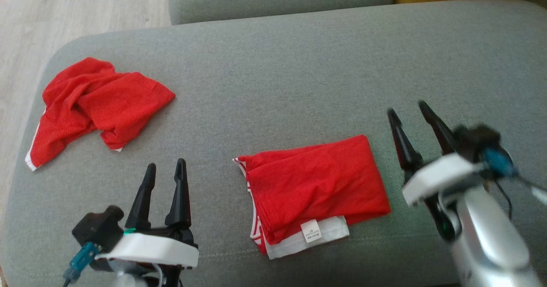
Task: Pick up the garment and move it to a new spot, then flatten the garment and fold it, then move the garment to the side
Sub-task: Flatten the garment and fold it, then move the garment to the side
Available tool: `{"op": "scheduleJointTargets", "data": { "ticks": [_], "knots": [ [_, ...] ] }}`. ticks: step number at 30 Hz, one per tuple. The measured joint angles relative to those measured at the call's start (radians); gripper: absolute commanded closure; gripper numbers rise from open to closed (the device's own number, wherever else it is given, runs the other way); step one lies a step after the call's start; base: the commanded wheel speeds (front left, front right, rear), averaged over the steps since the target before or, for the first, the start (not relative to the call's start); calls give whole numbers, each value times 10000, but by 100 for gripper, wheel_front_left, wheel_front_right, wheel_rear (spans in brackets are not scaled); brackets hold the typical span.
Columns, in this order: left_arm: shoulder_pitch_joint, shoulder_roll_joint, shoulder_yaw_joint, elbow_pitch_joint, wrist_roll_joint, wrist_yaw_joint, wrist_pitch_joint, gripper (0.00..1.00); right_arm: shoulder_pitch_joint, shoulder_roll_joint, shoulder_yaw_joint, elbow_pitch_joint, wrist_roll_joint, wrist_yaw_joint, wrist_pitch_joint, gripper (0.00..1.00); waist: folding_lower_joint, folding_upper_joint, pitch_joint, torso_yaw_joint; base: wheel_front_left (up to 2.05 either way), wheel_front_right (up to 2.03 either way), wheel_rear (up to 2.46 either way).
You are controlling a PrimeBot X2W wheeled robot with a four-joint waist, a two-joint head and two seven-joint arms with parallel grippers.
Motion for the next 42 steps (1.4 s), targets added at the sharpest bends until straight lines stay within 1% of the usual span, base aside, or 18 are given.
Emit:
{"op": "scheduleJointTargets", "data": {
  "ticks": [3, 5, 9, 11, 16, 20, 33, 35, 37, 42],
  "knots": [
    [-1, -2, 23, 50, 73, -75, 0, 0, 1214, 514, -988, -1244, -1210, 0, -15, 0, 0, 0, 45, -32, 0, 0, 0],
    [-1, -2, 42, 58, 82, -81, 0, 0, 1884, 815, -1423, -1929, -1590, 0, -17, 0, 0, 0, 63, -47, 0, 0, 0],
    [0, 0, 84, 82, 173, -169, 0, 0, 2730, 913, -1735, -2876, -2349, 0, -33, 0, 0, 0, 122, -83, 0, 0, 0],
    [1, -2, 88, 104, 257, -245, 0, 0, 2904, 920, -1755, -3154, -2291, 0, -46, 0, 0, 0, 144, -105, 0, 0, 0],
    [2, -2, 98, 109, 259, -255, 0, 0, 3045, 965, -1739, -3473, -2104, 0, -48, 0, 0, 0, 205, -98, 0, 0, 0],
    [2, -2, 121, 96, 472, -245, 0, 0, 3057, 968, -1751, -3565, -2090, 0, -58, 0, 0, 0, 214, -61, 0, 0, 0],
    [26, -2, 94, 67, 479, -238, 0, 0, 3172, 974, -1827, -3574, -2067, 0, -58, 0, 0, 0, 274, 102, 0, 0, 0],
    [25, -2, 82, 67, 477, -242, 0, 0, 3168, 974, -1770, -3361, -1898, 0, 48, 0, 0, 0, 372, 133, 0, 0, 0],
    [21, -2, 75, 67, 477, -253, 0, 0, 3161, 978, -1710, -2918, -1866, 0, 589, 0, 0, 0, 503, 169, 0, 0, 0],
    [-65, -2, 42, 102, 477, -347, 0, 0, 2995, 993, -1720, -2011, -1732, 0, 1099, 0, 0, 0, 911, 331, 0, 0, 0]
  ]
}}
